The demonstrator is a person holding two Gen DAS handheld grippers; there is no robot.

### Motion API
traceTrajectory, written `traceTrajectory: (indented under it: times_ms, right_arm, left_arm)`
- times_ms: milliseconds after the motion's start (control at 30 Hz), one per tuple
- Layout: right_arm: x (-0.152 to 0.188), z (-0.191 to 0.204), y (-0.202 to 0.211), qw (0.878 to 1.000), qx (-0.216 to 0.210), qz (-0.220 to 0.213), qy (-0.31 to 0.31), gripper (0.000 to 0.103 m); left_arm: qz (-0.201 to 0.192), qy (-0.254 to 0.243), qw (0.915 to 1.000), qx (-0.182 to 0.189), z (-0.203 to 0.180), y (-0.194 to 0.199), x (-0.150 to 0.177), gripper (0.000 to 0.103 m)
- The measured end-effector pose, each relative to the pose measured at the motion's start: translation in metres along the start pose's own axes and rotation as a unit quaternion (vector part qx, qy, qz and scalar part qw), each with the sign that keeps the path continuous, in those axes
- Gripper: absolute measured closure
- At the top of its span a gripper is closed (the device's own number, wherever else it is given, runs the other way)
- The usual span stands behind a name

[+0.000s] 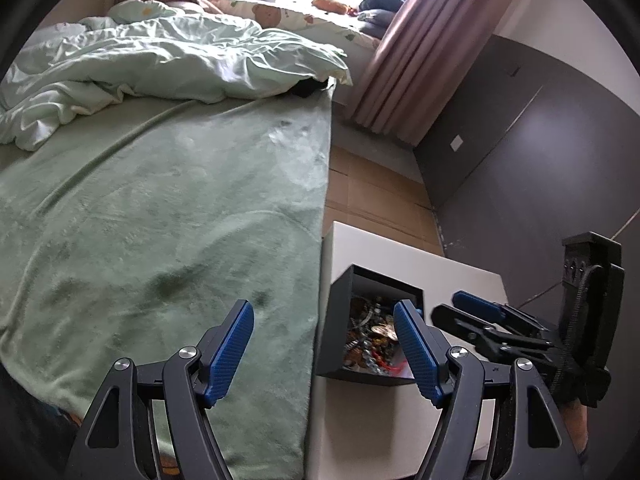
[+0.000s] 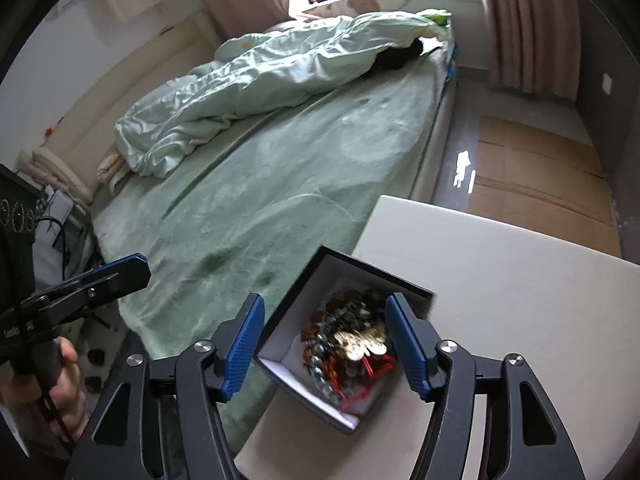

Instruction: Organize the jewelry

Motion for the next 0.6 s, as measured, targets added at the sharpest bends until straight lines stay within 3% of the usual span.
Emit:
traceTrajectory:
  times_ms: [100, 300, 400, 500, 600]
  right_arm:
    - [0.006, -0.005, 0.025, 1.000, 0.001, -0.017, -0.008, 0.033]
    - [0.019, -0.017, 0.066, 0.999, 0.012, -0.042, -0.026, 0.023]
    - [0.030, -0.025, 0.088, 0.998, 0.025, -0.055, -0.035, 0.012]
    - [0.040, -0.030, 0.112, 0.996, 0.030, -0.070, -0.045, 0.010]
    - [0.050, -0.036, 0.134, 0.994, 0.041, -0.085, -0.054, 0.000]
  left_arm:
    - [-0.007, -0.008, 0.9999, 0.005, -0.011, 0.008, 0.003, 0.018]
    - [-0.017, -0.031, 0.9992, 0.016, -0.042, 0.025, 0.012, 0.013]
    - [-0.025, -0.044, 0.9986, 0.018, -0.060, 0.036, 0.018, 0.008]
    - [-0.034, -0.061, 0.9974, 0.017, -0.076, 0.049, 0.022, 0.001]
    - [-0.040, -0.079, 0.9959, 0.017, -0.094, 0.063, 0.027, 0.000]
Point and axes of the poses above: each gripper's, at about its wrist camera, not at the fingertips, and y roughly against the way its jaws point, z to its left, x to its underside, the point moved 10 cm from there along -y, roughly the way its jaws point, and after that the axes turned 13 degrees about -y, right-handed, at the moved point
